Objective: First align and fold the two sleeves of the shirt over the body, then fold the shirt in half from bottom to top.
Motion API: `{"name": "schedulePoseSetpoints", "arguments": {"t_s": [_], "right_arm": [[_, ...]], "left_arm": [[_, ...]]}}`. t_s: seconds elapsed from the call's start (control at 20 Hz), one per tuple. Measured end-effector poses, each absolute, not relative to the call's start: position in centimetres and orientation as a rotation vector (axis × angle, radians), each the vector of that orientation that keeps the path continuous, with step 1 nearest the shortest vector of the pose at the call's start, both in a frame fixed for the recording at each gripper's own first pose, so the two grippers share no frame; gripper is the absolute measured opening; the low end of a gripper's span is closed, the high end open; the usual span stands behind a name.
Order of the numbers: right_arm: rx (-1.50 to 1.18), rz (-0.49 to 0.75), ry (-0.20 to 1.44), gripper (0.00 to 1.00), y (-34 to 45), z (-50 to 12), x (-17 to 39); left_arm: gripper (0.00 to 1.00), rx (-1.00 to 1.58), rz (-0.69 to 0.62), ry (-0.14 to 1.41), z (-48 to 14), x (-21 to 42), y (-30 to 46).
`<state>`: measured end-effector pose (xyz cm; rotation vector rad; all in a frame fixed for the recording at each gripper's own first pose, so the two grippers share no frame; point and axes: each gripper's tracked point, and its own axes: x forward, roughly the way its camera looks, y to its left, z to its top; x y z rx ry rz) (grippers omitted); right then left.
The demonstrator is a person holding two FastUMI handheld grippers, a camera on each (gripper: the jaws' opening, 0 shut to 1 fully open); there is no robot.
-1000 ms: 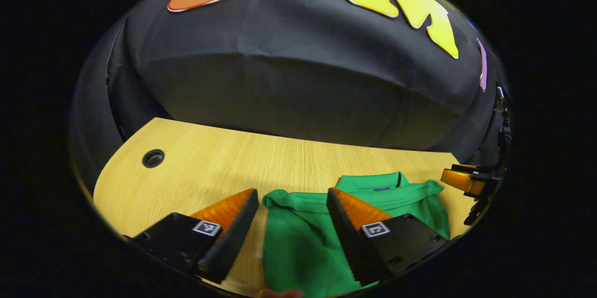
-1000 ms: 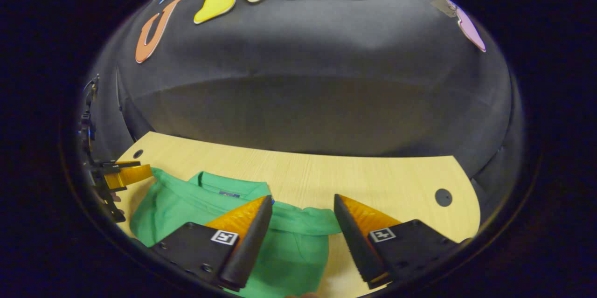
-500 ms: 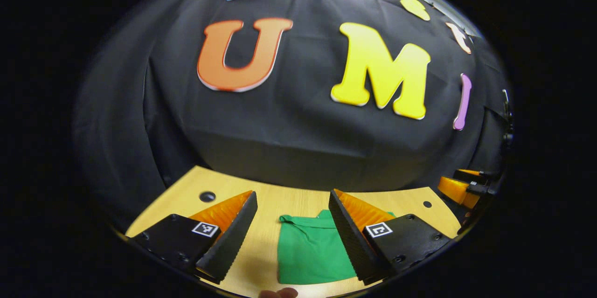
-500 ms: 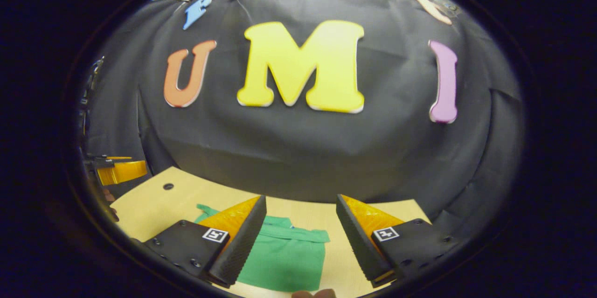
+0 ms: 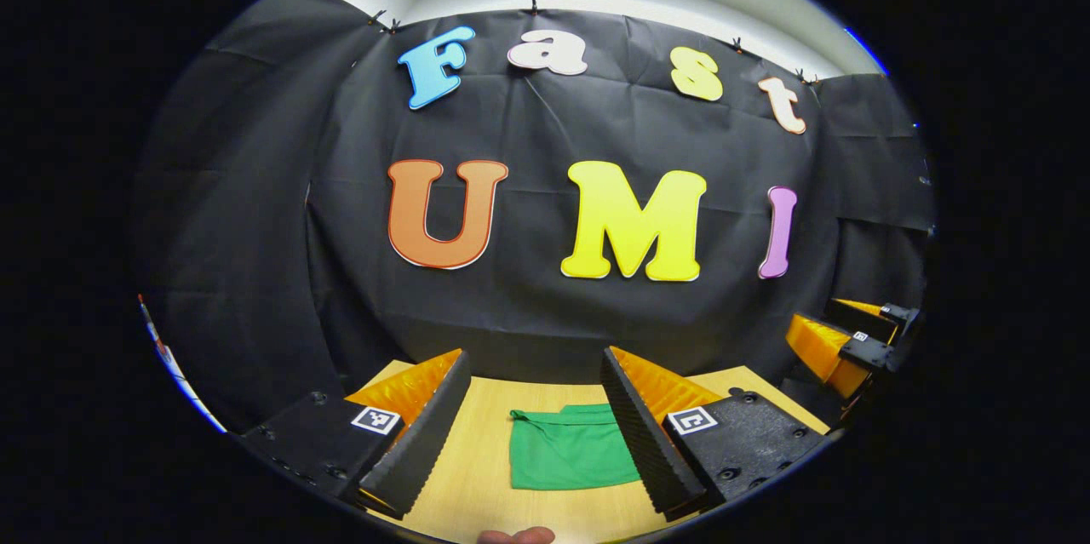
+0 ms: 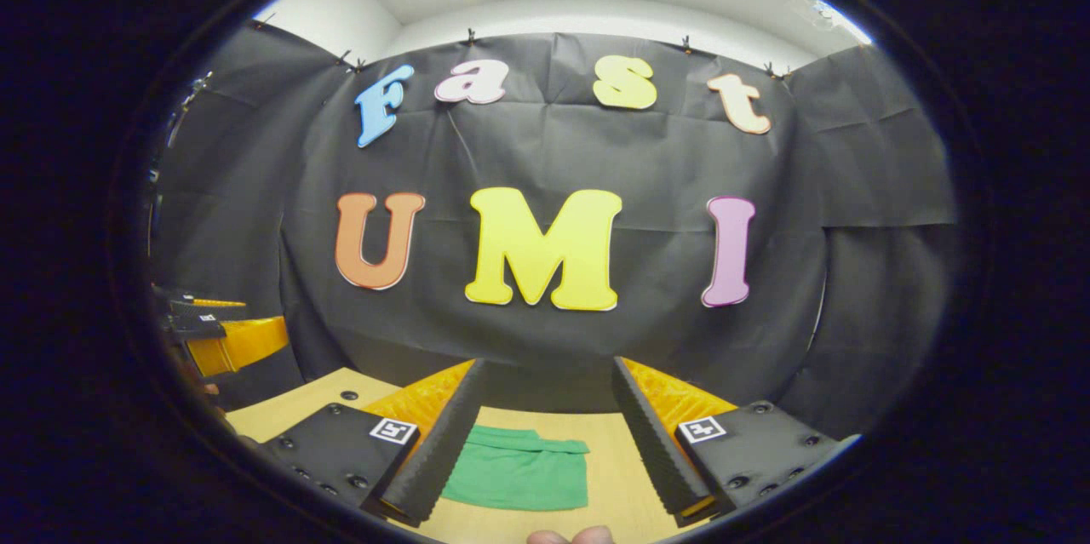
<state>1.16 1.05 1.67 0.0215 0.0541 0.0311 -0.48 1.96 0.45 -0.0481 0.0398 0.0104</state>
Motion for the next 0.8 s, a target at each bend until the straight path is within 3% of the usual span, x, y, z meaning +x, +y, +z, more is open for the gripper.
{"name": "schedulePoseSetpoints", "arguments": {"t_s": [0.3, 0.8], "right_arm": [[0.010, 0.015, 0.091, 0.94, 1.8, -0.2, -4.0], [0.007, 0.010, 0.066, 0.94, 2.1, 0.6, -4.3]], "left_arm": [[0.98, -0.064, -0.018, 0.024, 0.3, -4.7, 0.2], [0.98, -0.014, -0.038, 0.011, 0.7, -4.9, -0.8]]}}
